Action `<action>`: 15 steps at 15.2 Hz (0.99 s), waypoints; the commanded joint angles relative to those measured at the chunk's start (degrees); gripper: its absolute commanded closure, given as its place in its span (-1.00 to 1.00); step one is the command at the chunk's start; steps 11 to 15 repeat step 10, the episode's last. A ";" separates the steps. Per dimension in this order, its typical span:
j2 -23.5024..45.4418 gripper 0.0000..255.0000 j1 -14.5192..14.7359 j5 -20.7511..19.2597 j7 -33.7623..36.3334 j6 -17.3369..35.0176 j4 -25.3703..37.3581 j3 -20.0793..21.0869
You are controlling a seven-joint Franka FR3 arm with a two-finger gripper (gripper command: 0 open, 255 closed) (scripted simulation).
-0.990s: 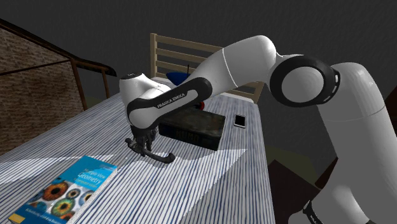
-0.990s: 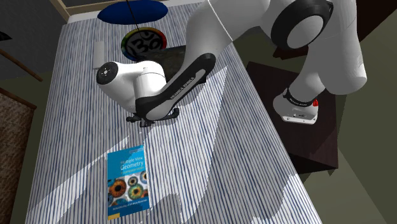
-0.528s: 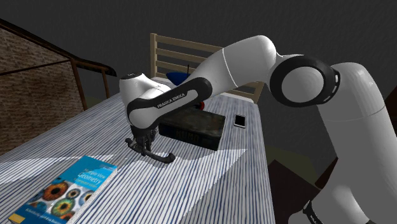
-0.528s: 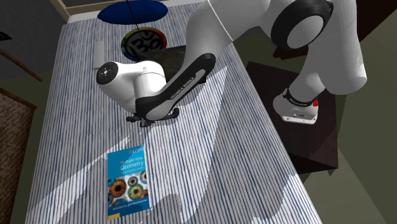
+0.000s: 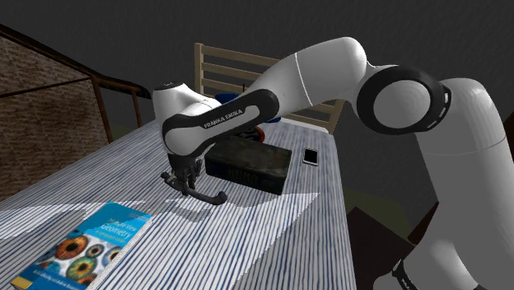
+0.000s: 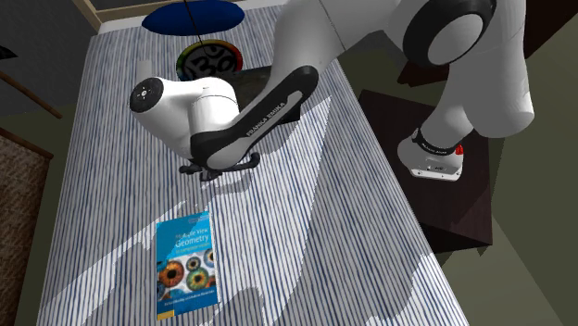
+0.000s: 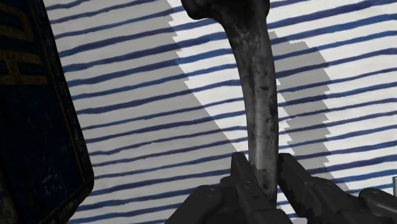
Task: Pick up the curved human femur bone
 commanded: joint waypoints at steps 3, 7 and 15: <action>-1.59 1.00 -0.12 0.38 -0.28 -2.23 0.66 0.25; -2.94 1.00 -0.19 0.73 -0.57 -4.51 1.63 0.47; -3.30 1.00 -0.21 0.83 -0.65 -5.18 1.95 0.53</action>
